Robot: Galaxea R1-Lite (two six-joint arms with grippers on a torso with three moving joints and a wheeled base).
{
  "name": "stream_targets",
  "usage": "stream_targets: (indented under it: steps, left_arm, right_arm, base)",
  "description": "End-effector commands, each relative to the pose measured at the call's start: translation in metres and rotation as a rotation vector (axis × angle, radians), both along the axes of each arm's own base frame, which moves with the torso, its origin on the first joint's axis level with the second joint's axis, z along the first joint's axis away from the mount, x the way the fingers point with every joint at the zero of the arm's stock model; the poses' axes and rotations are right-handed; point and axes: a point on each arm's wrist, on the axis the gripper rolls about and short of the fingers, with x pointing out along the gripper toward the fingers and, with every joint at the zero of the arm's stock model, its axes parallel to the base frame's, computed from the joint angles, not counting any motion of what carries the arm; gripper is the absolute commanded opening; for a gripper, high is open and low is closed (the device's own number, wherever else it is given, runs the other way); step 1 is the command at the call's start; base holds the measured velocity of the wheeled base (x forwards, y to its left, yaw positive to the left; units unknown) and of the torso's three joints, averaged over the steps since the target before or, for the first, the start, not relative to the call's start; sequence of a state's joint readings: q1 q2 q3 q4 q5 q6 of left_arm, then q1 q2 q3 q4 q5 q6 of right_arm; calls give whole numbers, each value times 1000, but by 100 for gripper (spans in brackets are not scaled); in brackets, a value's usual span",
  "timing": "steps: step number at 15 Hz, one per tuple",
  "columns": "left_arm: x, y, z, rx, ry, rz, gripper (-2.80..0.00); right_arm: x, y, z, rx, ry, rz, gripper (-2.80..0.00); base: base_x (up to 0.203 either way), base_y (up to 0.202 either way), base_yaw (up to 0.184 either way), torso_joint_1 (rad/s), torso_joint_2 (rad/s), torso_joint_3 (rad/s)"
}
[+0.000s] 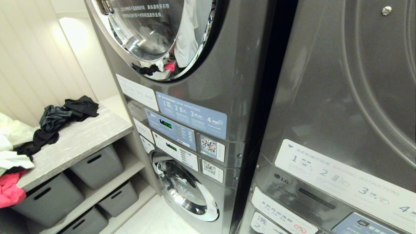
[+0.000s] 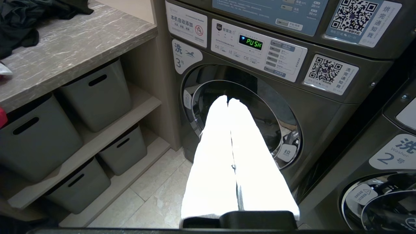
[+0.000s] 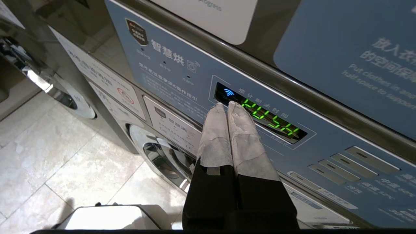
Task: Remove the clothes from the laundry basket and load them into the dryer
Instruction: Put the clothes in the dryer
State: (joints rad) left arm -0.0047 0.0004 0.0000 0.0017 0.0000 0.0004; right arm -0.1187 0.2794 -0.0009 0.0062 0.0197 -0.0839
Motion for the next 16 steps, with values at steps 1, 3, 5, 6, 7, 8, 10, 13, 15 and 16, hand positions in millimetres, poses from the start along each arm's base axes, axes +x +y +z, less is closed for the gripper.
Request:
stream_targets:
  steps: [1,3,5,6,7,8,10,13,15,16]
  left_arm:
    - [0,0,0,0,-1,0,-280]
    - [0,0,0,0,-1,0,-280]
    - [0,0,0,0,-1,0,-280]
    - [0,0,0,0,-1,0,-280]
    - [0,0,0,0,-1,0,-280]
    - [0,0,0,0,-1,0,-280]
    - [0,0,0,1,-1,0,-280]
    - [0,0,0,0,-1,0,-280]
    - [0,0,0,0,-1,0,-280]
    - [0,0,0,0,-1,0,-280]
  right_arm:
    - [0,0,-1,-12,11,20,-280]
    - [0,0,-1,-30,10,31,-280]
    - [0,1,-1,-34,9,37,-280]
    - [0,1,0,-36,10,52,-280]
    - [0,0,0,-37,9,92,-280]
    - [0,0,0,-38,10,152,-280]
    - [0,0,0,-46,-1,247,-280]
    - [0,0,1,-27,-19,216,-280]
    - [0,0,0,-74,-10,230,-280]
    - [0,0,0,-77,-3,231,-280]
  base:
    - [0,0,0,0,0,0]
    - [0,0,0,0,0,0]
    - [0,0,0,0,0,0]
    - [0,0,0,0,0,0]
    - [0,0,0,0,0,0]
    - [0,0,0,0,0,0]
    - [0,0,0,0,0,0]
    - [0,0,0,0,0,0]
    - [0,0,0,0,0,0]
    - [0,0,0,0,0,0]
